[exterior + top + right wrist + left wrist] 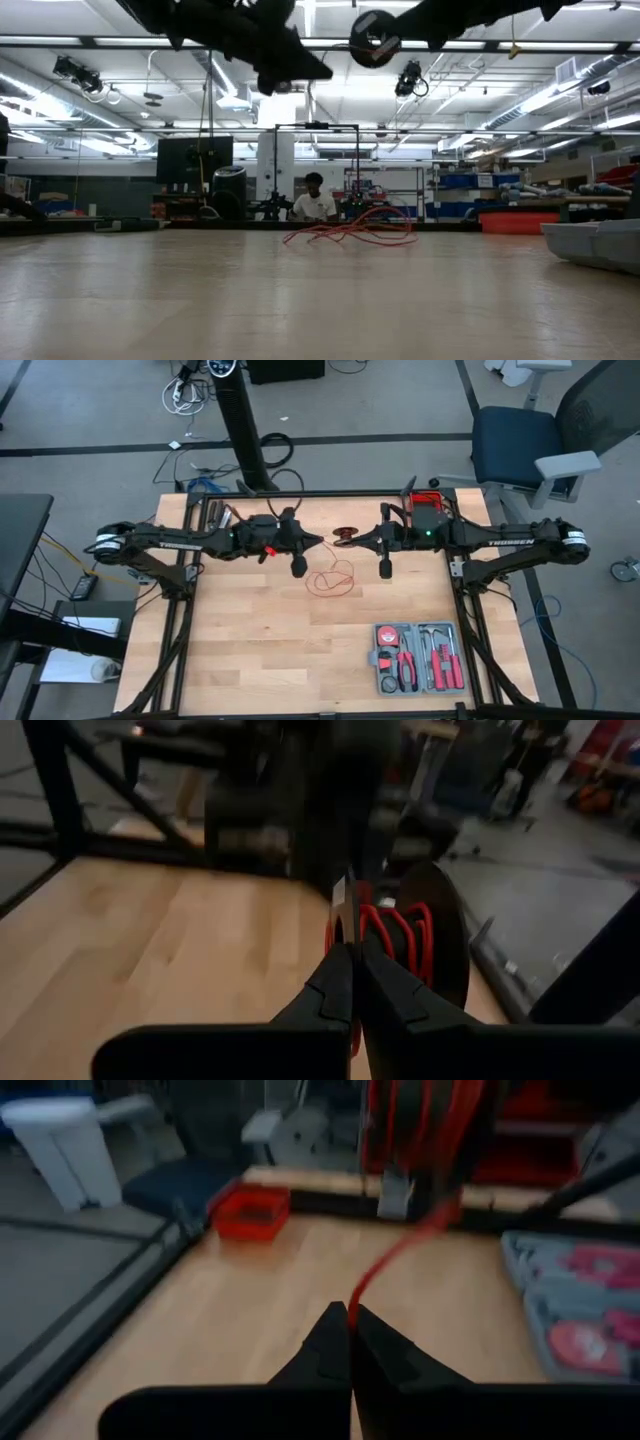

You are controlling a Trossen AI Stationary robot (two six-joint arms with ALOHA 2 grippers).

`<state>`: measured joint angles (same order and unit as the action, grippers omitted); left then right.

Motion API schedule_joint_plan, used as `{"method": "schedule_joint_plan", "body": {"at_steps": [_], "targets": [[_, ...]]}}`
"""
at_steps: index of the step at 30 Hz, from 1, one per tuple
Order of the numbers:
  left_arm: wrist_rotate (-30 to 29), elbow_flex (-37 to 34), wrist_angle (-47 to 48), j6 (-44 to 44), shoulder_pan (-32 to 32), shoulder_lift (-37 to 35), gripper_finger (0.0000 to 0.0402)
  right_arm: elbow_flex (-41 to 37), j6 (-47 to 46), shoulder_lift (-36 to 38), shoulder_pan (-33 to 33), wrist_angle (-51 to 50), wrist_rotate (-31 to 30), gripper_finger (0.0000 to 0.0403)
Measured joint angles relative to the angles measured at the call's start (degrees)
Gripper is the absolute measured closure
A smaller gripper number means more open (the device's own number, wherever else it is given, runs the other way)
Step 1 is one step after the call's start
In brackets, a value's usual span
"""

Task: Coil cords
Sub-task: Coil the wire

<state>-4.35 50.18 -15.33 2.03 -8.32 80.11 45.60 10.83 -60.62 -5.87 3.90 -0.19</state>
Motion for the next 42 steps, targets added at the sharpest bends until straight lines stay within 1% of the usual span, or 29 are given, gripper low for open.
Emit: {"method": "schedule_joint_plan", "body": {"at_steps": [2,5,7,8,11,15,19,25,36,42], "targets": [[0.3,0.1,0.8,0.2,0.1,-1.5,0.04,0.0,-0.3,-0.2,-0.4,-1.5,0.9,0.0401],[0.6,1.5,6.3,0.2,0.1,-2.4,0.04,0.0,-0.7,-0.2,-0.6,-2.1,1.5,0.0401],[0.6,2.8,10.8,0.1,0.1,-2.6,0.0401,0.0,-0.7,0.0,-0.6,-1.9,0.4,0.0401],[0.6,3.2,11.5,0.1,0.1,-2.6,0.0401,0.0,-0.6,0.2,-0.6,-1.4,-0.6,0.0401],[0.6,3.3,11.0,0.1,0.5,-2.2,0.0401,0.0,0.6,0.4,-0.6,2.0,-2.1,0.0401],[0.6,3.3,10.0,-0.2,0.9,-1.0,0.0401,0.0,1.3,-0.2,-0.5,5.6,-2.0,0.0401],[0.6,3.2,11.4,-0.2,0.8,0.4,0.0401,0.0,1.3,-0.1,-0.5,7.0,-1.2,0.0401],[-1.1,3.3,11.2,-0.9,0.8,0.5,0.0401,0.0,-0.2,1.0,-0.5,6.8,0.4,0.0401],[-5.3,3.3,13.2,-2.0,0.5,0.5,0.0401,0.0,-1.6,1.4,1.4,5.9,0.4,0.0401],[-4.7,3.3,14.0,-2.0,0.5,0.0,0.0401,0.0,-0.7,1.4,1.7,-0.1,-0.4,0.0401]]}}
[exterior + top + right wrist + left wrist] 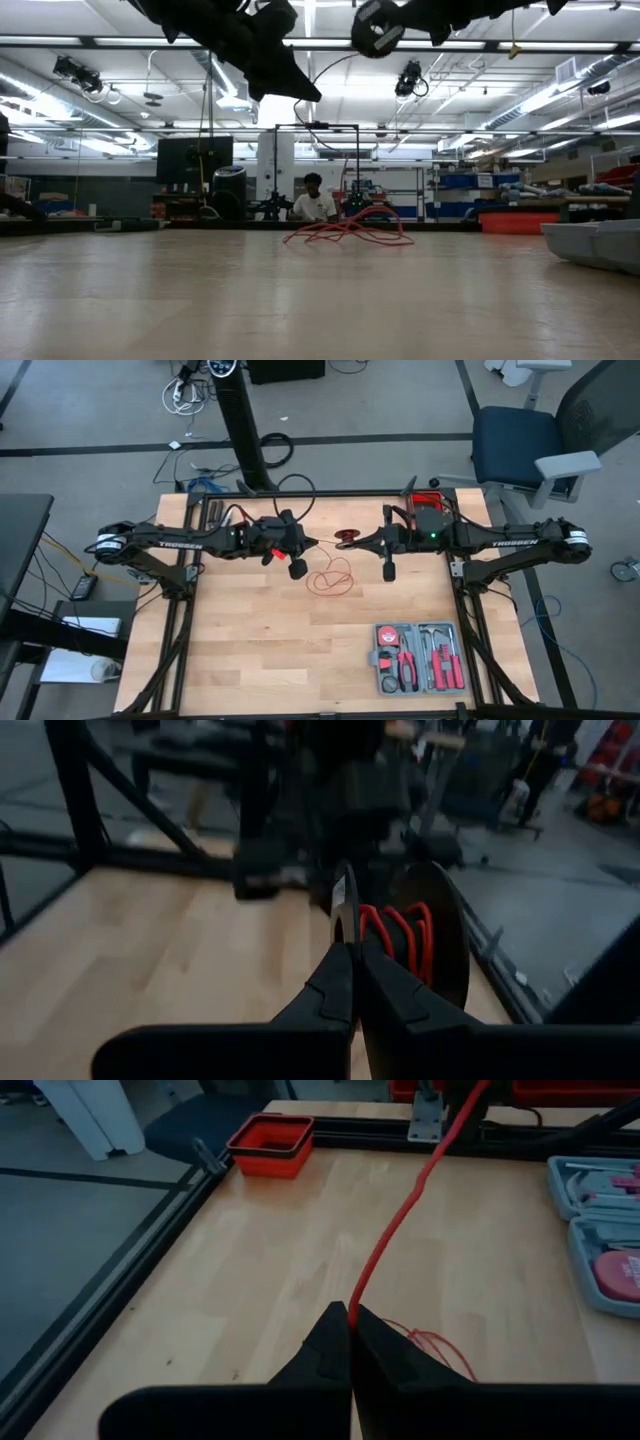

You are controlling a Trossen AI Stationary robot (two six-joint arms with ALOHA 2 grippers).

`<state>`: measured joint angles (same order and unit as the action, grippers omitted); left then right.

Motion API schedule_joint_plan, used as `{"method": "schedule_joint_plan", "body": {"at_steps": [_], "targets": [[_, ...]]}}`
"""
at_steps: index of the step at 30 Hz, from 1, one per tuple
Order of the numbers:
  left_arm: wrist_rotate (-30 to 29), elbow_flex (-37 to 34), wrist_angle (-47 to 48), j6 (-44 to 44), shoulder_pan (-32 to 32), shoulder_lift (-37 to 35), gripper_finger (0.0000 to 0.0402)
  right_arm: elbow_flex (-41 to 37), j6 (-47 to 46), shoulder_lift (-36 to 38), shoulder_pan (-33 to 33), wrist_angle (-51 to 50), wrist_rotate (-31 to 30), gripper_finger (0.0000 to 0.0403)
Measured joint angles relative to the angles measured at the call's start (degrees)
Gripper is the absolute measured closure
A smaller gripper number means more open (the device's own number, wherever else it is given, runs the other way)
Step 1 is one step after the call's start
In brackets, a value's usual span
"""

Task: Coil cords
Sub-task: Coil the wire

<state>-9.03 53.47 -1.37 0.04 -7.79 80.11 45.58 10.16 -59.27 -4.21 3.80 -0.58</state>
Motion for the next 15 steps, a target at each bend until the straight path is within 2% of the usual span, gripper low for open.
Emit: {"method": "schedule_joint_plan", "body": {"at_steps": [6,9,12,15], "targets": [[0.9,0.0,-0.3,0.1,0.0,-0.7,0.0401,0.0,0.9,0.0,-0.8,-5.2,-1.1,0.0401],[4.0,0.0,-3.1,0.2,0.0,-0.8,0.0401,0.0,0.3,-0.4,-1.6,-6.6,-1.1,0.0401],[7.5,0.0,-8.1,0.2,0.0,-0.8,0.0401,0.0,-0.4,-1.5,-1.8,-7.1,0.8,0.0401],[8.3,0.1,-10.1,-0.9,0.0,-0.8,0.0401,0.0,-1.7,-3.3,-1.7,-7.3,4.6,0.0401]]}}
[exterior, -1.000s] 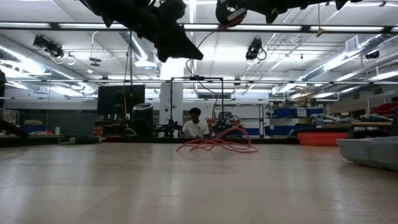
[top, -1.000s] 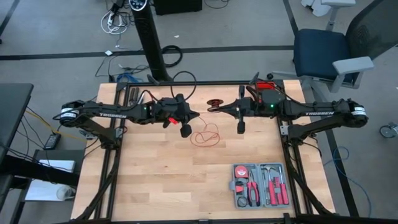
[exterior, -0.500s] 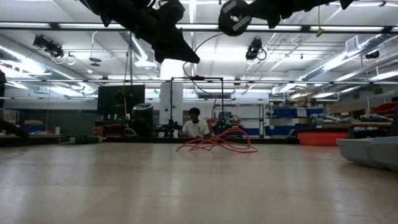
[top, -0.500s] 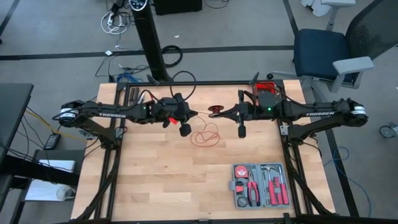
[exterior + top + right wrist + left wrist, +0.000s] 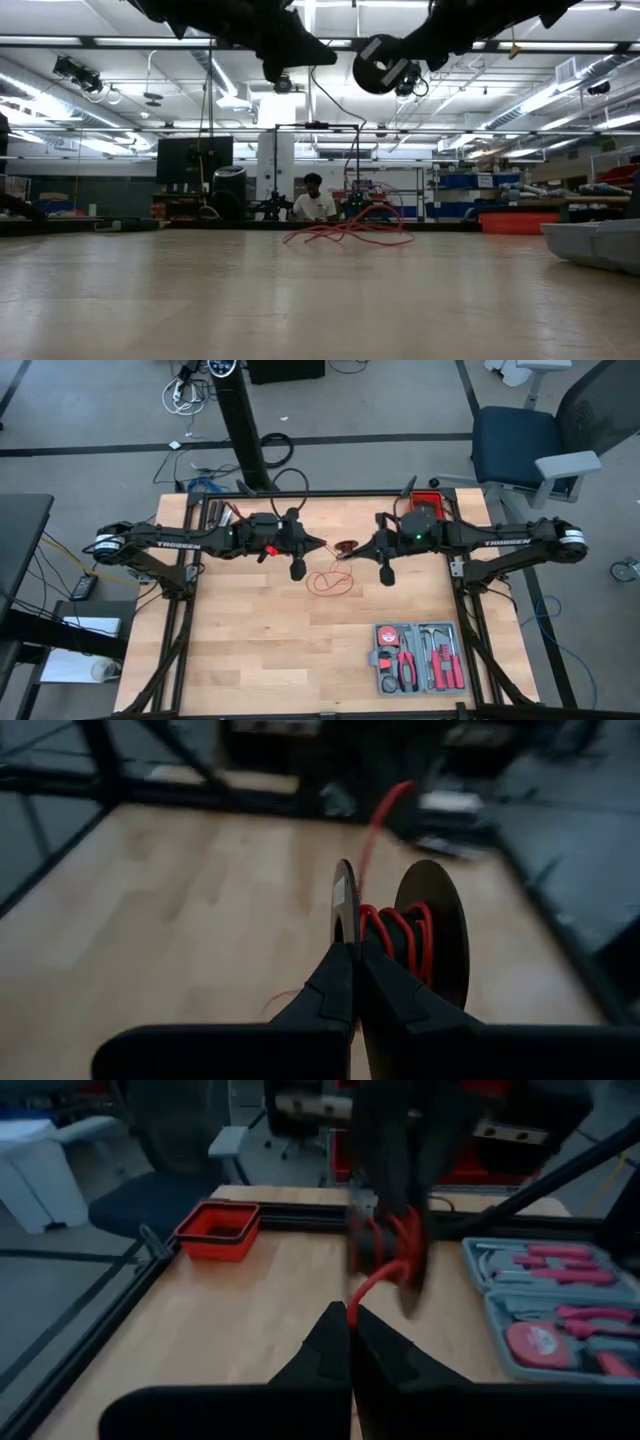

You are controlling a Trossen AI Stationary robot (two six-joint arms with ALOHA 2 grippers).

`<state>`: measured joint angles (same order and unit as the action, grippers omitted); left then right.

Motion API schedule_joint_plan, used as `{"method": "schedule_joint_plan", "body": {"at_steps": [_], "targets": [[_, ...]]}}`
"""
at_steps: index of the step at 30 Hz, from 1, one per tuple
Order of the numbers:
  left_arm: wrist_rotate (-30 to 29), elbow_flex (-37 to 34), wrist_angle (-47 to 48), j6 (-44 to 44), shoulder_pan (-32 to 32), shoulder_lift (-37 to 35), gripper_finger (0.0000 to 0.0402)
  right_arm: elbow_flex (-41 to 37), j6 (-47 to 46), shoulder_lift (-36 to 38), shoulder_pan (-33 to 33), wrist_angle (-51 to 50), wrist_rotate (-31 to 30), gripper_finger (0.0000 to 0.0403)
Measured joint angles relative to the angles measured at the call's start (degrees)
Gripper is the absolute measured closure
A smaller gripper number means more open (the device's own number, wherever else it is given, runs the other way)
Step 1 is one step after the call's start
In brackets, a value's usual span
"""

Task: Coil cords
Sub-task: Coil the wire

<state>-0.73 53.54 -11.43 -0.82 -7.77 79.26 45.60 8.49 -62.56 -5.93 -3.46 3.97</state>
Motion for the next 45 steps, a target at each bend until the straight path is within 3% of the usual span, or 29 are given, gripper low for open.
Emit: {"method": "schedule_joint_plan", "body": {"at_steps": [7,15,25,29,35,45], "targets": [[0.0,0.0,-0.2,-5.0,0.0,0.0,0.0401,0.0,-4.7,-3.2,-0.2,1.2,7.6,0.0401],[0.0,-0.1,-7.9,-14.0,0.8,0.4,0.0401,0.0,-6.9,-9.5,1.4,12.3,9.9,0.0401],[6.5,-0.2,-11.2,-13.8,0.8,3.3,0.0401,0.0,-9.0,-17.7,1.3,33.4,20.3,0.0401],[11.8,-0.2,-13.4,-12.0,1.0,5.8,0.0401,0.0,-8.1,-19.6,1.3,36.6,22.0,0.0401],[14.3,-0.2,-12.5,-7.6,1.1,6.5,0.0399,-0.1,-5.2,-18.5,0.6,37.2,22.4,0.0401],[10.4,-0.2,-6.7,-4.4,1.6,6.6,0.0296,0.0,-2.9,-14.5,-1.4,35.3,24.8,0.0401]]}}
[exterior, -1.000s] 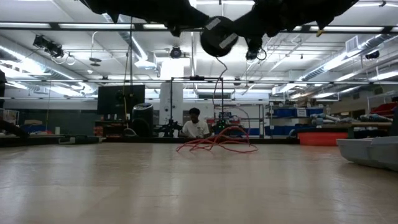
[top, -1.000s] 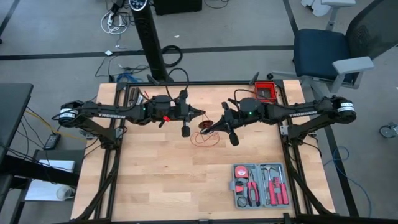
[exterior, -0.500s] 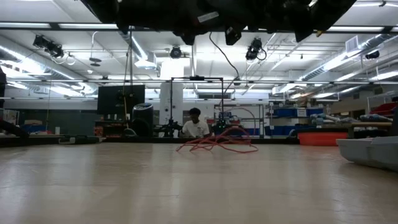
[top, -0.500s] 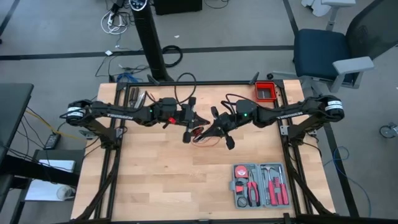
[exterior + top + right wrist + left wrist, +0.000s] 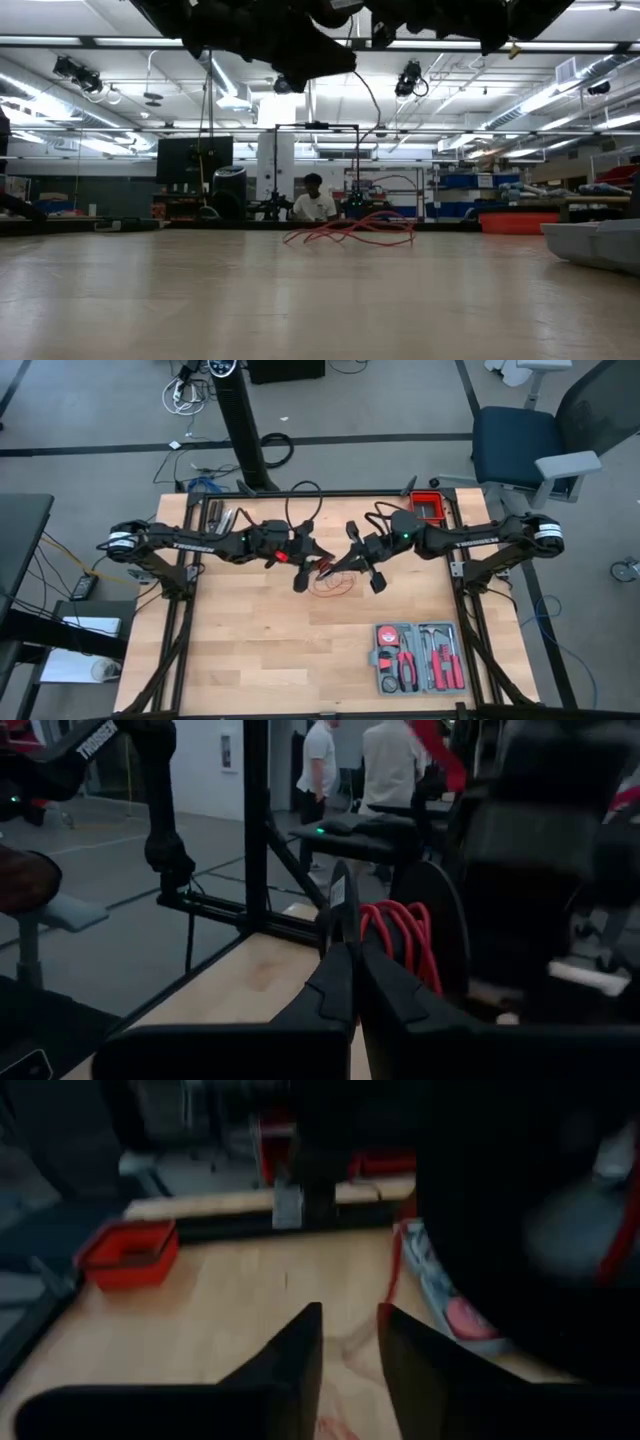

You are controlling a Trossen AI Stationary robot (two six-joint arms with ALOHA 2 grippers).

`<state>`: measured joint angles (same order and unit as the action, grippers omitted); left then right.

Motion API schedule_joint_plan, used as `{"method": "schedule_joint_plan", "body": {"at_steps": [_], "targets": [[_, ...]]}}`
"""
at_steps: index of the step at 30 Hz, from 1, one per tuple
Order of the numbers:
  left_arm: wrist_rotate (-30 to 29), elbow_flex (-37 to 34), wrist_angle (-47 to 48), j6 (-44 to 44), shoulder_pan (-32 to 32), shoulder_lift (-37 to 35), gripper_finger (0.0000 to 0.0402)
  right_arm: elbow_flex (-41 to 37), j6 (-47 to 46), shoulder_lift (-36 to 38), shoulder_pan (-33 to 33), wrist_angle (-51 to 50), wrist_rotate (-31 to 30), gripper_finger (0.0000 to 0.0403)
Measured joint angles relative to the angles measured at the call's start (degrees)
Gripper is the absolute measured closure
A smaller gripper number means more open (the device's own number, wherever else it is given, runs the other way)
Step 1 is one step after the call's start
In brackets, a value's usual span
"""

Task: Coil cords
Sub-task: Coil the wire

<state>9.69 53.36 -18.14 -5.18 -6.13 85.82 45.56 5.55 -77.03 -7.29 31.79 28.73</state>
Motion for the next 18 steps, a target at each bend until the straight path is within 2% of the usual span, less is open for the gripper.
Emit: {"method": "schedule_joint_plan", "body": {"at_steps": [4,11,18], "targets": [[0.2,0.0,3.5,0.8,0.1,0.0,0.0275,0.0,2.4,3.4,0.0,-3.1,-2.1,0.0401],[0.0,0.0,6.2,1.0,0.1,-1.5,0.0273,0.0,6.0,11.1,0.5,-11.5,-8.8,0.0401],[-1.7,0.0,4.2,1.3,0.3,-3.5,0.0273,0.0,10.2,18.0,2.8,-27.7,-16.3,0.0401]]}}
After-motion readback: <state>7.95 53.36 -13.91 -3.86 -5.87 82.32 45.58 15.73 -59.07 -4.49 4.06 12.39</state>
